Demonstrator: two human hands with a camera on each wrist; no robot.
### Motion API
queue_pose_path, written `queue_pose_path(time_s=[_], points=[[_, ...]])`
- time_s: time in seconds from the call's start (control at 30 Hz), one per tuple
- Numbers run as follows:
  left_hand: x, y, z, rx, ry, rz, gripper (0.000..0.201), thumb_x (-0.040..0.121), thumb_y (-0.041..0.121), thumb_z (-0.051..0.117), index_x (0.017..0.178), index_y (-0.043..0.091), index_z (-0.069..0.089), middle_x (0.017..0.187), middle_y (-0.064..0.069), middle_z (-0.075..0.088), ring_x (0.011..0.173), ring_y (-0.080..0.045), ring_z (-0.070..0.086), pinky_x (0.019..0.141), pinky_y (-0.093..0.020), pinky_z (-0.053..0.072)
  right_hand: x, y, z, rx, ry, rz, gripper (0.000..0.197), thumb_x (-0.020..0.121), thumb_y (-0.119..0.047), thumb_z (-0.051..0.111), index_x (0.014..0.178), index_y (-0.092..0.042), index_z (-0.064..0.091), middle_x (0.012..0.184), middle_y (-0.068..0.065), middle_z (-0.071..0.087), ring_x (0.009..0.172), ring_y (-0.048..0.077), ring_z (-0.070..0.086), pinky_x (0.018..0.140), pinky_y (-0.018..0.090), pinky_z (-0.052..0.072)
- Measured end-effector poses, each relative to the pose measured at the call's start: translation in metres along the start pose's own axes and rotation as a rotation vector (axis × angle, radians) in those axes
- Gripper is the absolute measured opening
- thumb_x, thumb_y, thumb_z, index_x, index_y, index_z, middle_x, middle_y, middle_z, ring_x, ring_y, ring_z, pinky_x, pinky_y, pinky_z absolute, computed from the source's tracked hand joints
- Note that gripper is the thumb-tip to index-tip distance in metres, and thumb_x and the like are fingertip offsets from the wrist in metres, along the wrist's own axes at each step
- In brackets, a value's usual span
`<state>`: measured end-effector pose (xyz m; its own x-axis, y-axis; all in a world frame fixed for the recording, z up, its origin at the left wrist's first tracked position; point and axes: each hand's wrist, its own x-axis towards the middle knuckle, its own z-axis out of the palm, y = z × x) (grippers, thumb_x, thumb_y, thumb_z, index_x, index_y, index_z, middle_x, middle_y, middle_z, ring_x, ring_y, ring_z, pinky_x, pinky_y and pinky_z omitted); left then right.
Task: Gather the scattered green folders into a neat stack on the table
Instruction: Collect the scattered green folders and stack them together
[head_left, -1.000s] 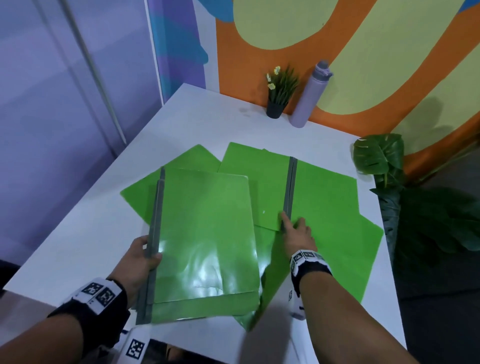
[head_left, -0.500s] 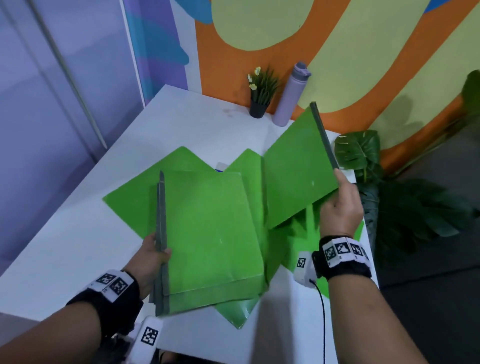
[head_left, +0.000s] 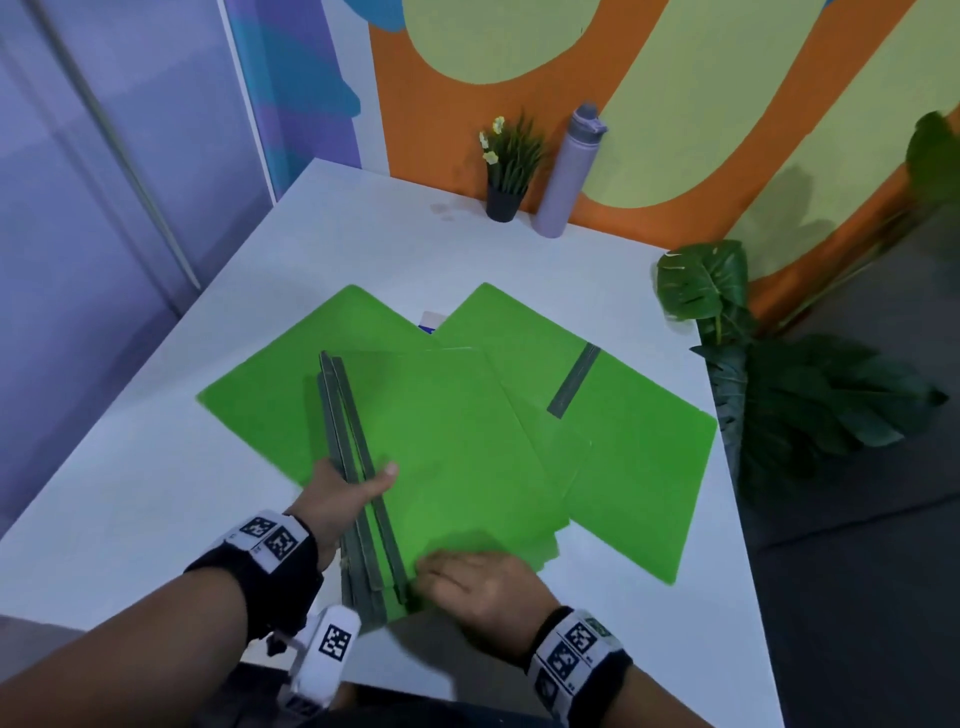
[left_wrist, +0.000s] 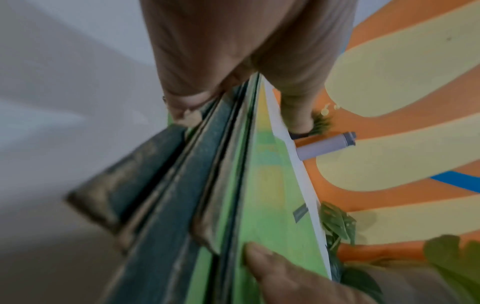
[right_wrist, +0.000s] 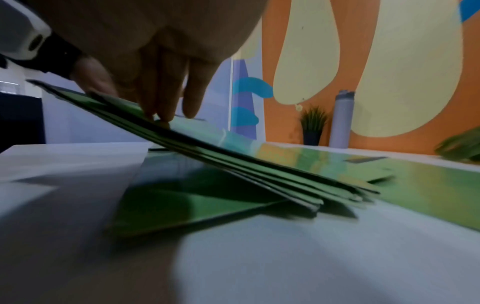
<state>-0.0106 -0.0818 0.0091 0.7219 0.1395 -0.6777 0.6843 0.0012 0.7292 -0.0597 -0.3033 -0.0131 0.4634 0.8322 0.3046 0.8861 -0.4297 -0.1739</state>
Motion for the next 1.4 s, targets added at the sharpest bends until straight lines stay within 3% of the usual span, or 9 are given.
queue_pose_path(time_s=[0.1, 0.17, 0.27, 0.4, 0.53, 0.67, 0.83, 1.17, 1.4], points=[[0.000, -0.006, 0.006, 0.027, 0.082, 0.041, 0.102, 0.071, 0.012, 0.080, 0.149, 0.015, 0.013, 0.159, -0.023, 0.015, 0.144, -0.041, 0.022, 0.113, -0.059, 0.026, -0.009, 0.016, 0.003, 0.099, 0.004, 0.147, 0.031, 0.081, -0.007, 0.058, 0.111, -0.014, 0.065, 0.112, 0.004, 0.071, 0.103, 0.018, 0.067, 0.082, 0.036, 0.058], [-0.004, -0.004, 0.007, -0.037, 0.027, 0.089, 0.093, 0.078, -0.002, 0.070, 0.149, 0.015, 0.013, 0.160, -0.020, 0.013, 0.145, -0.039, 0.020, 0.115, -0.057, 0.023, -0.012, 0.039, -0.005, 0.144, 0.091, 0.538, 0.039, 0.087, -0.010, 0.052, 0.125, -0.015, 0.060, 0.130, 0.005, 0.061, 0.121, 0.020, 0.056, 0.097, 0.041, 0.051], [-0.016, 0.007, 0.005, -0.124, -0.138, 0.191, 0.077, 0.085, -0.010, 0.058, 0.148, 0.016, 0.022, 0.158, -0.010, 0.026, 0.139, -0.026, 0.031, 0.116, -0.048, 0.023, -0.016, 0.074, -0.035, 0.374, 0.130, 1.201, 0.061, 0.096, -0.034, 0.048, 0.150, -0.019, 0.024, 0.157, 0.004, 0.025, 0.143, 0.022, 0.025, 0.117, 0.041, 0.024], [-0.019, 0.022, 0.007, -0.124, -0.292, 0.197, 0.063, 0.091, -0.001, 0.052, 0.147, 0.021, 0.033, 0.149, 0.000, 0.044, 0.139, -0.022, 0.036, 0.119, -0.046, 0.021, -0.022, 0.091, -0.061, 1.074, 0.406, 1.567, 0.070, 0.095, -0.041, 0.050, 0.152, -0.025, 0.014, 0.160, 0.005, 0.018, 0.144, 0.029, 0.024, 0.116, 0.050, 0.023], [-0.001, 0.031, 0.018, 0.211, -0.193, 0.255, 0.046, 0.100, 0.040, 0.034, 0.142, 0.023, 0.042, 0.140, 0.003, 0.046, 0.133, -0.022, 0.040, 0.115, -0.050, 0.029, -0.037, 0.091, -0.065, 1.147, 0.616, 1.649, 0.066, 0.095, -0.024, 0.056, 0.151, -0.025, 0.021, 0.160, 0.002, 0.016, 0.145, 0.028, 0.020, 0.115, 0.054, 0.019], [0.033, 0.023, 0.011, 0.692, 0.203, 0.383, 0.031, 0.093, 0.021, 0.052, 0.118, 0.006, 0.062, 0.106, -0.011, 0.064, 0.095, -0.029, 0.061, 0.081, -0.037, 0.048, -0.056, 0.092, -0.064, 1.052, 0.680, 1.738, 0.061, 0.094, -0.020, 0.056, 0.148, -0.027, 0.029, 0.159, -0.001, 0.022, 0.144, 0.029, 0.022, 0.115, 0.056, 0.019], [0.057, -0.007, -0.001, 1.146, 0.216, 0.332, 0.054, 0.084, 0.034, 0.064, 0.132, 0.017, 0.045, 0.130, -0.007, 0.051, 0.117, -0.029, 0.053, 0.096, -0.051, 0.050, -0.081, 0.088, -0.061, 0.984, 0.707, 1.842, 0.060, 0.093, -0.020, 0.057, 0.147, -0.026, 0.032, 0.158, 0.002, 0.025, 0.144, 0.032, 0.023, 0.115, 0.058, 0.017], [0.032, 0.004, -0.013, 1.361, 0.287, 0.377, 0.008, 0.091, 0.011, 0.053, 0.098, 0.007, 0.053, 0.074, -0.001, 0.046, 0.057, -0.017, 0.052, 0.058, -0.032, 0.051, -0.086, 0.088, -0.068, 1.016, 0.751, 1.832, 0.058, 0.092, -0.017, 0.059, 0.145, -0.025, 0.036, 0.158, 0.002, 0.026, 0.143, 0.032, 0.025, 0.115, 0.056, 0.016], [-0.030, 0.086, -0.029, 0.978, 0.587, 0.668, 0.015, 0.092, 0.010, 0.045, 0.102, 0.004, 0.055, 0.084, -0.022, 0.065, 0.076, -0.044, 0.063, 0.065, -0.047, 0.044, -0.053, 0.101, -0.103, 1.087, 0.799, 1.702, 0.059, 0.095, -0.022, 0.053, 0.148, -0.027, 0.027, 0.159, -0.002, 0.020, 0.145, 0.029, 0.017, 0.112, 0.061, 0.013]])
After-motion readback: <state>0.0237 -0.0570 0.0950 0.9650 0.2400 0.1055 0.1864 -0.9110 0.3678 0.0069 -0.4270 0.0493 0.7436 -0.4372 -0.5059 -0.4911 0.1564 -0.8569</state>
